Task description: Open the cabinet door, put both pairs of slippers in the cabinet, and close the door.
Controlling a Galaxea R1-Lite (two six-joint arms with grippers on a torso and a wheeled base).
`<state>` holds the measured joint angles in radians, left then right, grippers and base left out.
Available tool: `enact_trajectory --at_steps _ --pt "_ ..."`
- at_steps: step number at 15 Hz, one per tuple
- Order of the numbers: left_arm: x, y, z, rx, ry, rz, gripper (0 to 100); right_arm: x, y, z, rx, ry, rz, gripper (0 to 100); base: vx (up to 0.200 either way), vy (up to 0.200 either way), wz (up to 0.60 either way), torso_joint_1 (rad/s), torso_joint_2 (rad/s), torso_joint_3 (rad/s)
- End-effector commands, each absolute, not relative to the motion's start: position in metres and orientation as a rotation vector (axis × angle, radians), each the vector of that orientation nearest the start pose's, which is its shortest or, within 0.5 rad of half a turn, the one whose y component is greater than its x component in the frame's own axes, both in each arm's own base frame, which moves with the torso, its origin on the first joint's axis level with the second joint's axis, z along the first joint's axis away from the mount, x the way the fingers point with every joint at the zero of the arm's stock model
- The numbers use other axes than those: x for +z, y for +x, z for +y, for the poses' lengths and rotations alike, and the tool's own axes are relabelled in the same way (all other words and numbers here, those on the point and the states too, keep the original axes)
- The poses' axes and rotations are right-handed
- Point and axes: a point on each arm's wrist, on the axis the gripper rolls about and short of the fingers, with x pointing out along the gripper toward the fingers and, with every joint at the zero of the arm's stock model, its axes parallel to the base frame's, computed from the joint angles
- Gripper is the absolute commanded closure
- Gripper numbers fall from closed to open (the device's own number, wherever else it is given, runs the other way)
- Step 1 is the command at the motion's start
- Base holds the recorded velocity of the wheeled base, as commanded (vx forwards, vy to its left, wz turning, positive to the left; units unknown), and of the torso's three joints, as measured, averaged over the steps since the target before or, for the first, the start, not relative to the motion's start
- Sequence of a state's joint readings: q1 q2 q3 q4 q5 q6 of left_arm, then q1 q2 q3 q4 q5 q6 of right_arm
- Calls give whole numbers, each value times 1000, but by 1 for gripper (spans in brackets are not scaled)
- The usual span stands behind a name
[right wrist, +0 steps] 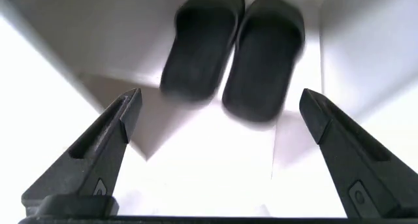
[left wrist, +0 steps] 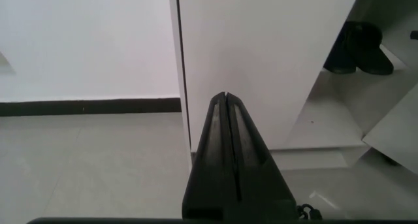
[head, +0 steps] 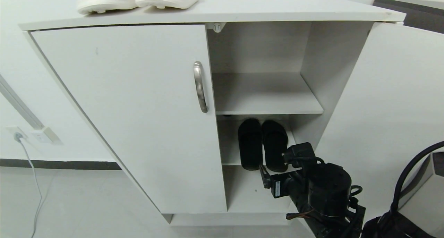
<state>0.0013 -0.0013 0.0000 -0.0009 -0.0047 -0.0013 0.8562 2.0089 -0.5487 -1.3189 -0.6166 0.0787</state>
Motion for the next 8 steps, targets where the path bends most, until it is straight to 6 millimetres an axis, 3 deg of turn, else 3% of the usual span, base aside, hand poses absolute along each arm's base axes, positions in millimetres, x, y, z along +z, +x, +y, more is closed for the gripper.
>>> enact_trajectory --at_steps 1,8 --pt "76 -23 0 -3 -2 -2 100 90 218 231 234 -24 123 0 -200 0 0 -7 2 7" --pt "76 -23 0 -3 2 -2 100 86 224 229 255 -29 135 0 0 0 0 0 0 0"
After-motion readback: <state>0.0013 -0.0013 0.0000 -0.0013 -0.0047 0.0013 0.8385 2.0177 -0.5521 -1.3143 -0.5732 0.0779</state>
